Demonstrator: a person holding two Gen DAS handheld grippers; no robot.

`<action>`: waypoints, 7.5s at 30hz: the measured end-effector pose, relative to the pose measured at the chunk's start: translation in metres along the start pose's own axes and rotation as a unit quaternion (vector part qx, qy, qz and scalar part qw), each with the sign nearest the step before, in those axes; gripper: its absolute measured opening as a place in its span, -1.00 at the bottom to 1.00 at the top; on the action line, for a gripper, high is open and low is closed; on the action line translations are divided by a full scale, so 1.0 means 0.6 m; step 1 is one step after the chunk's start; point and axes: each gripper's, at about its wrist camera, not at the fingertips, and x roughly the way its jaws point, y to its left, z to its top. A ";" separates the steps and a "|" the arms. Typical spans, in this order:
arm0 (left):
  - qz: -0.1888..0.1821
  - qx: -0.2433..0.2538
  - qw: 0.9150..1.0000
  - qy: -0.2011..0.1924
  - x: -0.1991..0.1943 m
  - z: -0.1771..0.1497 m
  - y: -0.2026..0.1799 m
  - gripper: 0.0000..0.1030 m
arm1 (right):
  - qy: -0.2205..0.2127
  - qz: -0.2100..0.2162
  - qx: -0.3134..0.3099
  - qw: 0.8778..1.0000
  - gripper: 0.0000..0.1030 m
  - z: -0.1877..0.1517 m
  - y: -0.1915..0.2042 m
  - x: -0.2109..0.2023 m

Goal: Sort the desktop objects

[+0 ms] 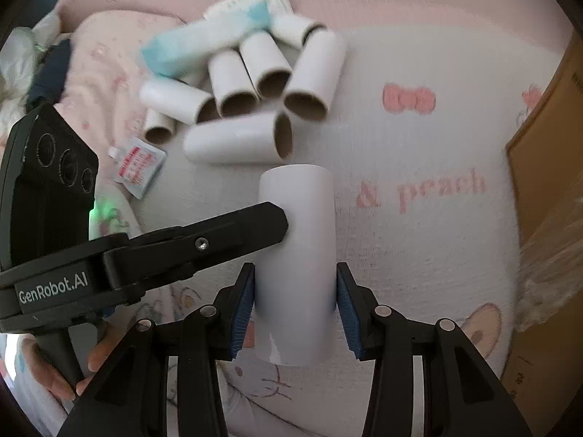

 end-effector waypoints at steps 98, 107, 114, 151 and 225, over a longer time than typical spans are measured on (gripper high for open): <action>0.079 0.282 0.946 0.140 0.282 -0.037 -0.566 -0.09 | -0.166 -0.006 0.164 0.972 -0.21 -0.004 -0.378 -0.367; 0.125 0.263 0.943 0.159 0.318 -0.027 -0.557 -0.09 | -0.163 -0.027 0.151 0.975 -0.21 -0.014 -0.385 -0.383; 0.166 0.256 0.934 0.187 0.361 -0.034 -0.541 -0.09 | -0.149 -0.087 0.156 0.973 -0.72 -0.039 -0.401 -0.399; 0.310 0.095 0.936 0.136 0.411 -0.012 -0.455 -0.10 | -0.108 -0.137 0.215 0.961 -0.72 -0.094 -0.428 -0.434; 0.131 0.329 0.926 -0.128 -0.068 -0.106 -0.145 0.13 | -0.180 -0.222 -0.097 0.953 -0.72 -0.083 0.070 -0.279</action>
